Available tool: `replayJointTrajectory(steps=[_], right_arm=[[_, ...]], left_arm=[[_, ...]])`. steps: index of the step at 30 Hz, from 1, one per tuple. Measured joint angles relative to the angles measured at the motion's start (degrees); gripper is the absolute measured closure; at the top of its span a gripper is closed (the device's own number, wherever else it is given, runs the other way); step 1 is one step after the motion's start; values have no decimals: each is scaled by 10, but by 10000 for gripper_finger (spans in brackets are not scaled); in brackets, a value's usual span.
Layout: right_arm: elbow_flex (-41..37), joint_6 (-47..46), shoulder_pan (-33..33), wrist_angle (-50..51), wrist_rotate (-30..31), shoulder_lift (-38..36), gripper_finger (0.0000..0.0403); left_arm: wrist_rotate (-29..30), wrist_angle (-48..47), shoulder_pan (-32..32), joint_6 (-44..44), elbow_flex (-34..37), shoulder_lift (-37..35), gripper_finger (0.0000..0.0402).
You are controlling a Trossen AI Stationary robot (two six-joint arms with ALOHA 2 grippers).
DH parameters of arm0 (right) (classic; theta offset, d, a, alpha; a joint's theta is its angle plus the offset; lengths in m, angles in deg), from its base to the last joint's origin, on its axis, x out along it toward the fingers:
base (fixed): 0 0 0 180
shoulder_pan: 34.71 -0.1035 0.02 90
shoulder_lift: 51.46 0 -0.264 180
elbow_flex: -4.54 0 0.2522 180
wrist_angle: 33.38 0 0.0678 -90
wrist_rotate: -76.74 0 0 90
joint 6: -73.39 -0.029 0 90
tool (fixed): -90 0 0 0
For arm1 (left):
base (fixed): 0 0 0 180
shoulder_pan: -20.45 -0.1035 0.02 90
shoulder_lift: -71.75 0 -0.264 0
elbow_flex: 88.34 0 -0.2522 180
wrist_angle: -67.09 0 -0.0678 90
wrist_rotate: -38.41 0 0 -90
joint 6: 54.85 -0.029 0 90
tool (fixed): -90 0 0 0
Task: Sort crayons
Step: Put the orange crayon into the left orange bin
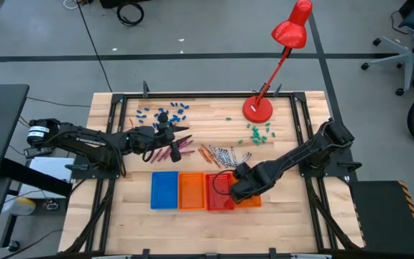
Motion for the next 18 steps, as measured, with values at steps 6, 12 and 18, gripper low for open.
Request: replayJointTrajectory(steps=[6,12,18], right_arm=[[0,31,6,3,31,-27,295],[0,90,19,3,113,-57,295],[0,182,59,-17,125,-57,295]], left_arm=[[0,-14,0,4,0,0,246],[0,-39,0,31,0,0,246],[0,-112,4,67,0,0,246]])
